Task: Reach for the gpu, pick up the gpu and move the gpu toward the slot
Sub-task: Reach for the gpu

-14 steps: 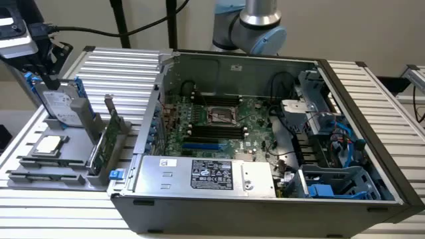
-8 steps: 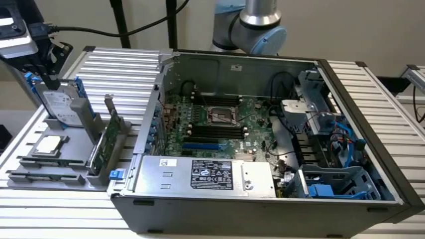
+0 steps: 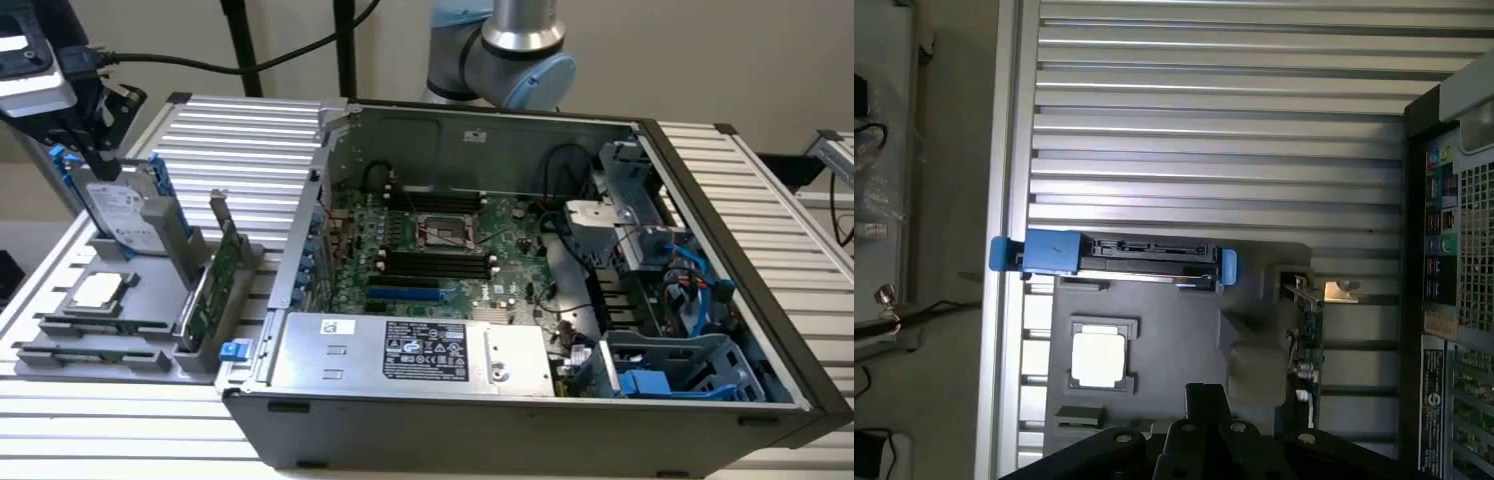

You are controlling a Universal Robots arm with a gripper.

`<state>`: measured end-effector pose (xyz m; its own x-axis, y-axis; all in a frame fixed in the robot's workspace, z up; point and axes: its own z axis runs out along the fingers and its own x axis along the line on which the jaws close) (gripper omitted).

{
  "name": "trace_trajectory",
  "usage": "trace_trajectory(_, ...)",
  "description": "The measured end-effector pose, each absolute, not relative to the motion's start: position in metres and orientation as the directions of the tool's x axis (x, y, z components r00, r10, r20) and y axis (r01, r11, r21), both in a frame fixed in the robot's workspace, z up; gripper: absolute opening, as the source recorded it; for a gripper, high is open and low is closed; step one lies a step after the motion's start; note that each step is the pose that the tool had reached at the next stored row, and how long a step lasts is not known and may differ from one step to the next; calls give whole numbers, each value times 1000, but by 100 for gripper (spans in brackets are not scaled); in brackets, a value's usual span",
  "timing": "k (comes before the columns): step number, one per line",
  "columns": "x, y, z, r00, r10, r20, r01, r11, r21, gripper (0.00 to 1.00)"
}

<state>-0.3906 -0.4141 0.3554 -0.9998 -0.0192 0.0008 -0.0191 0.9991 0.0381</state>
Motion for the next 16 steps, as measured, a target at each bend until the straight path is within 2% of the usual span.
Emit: trace_trajectory(16, -331, -432, 349, -1000, -19, 0, -19, 999, 32, 11)
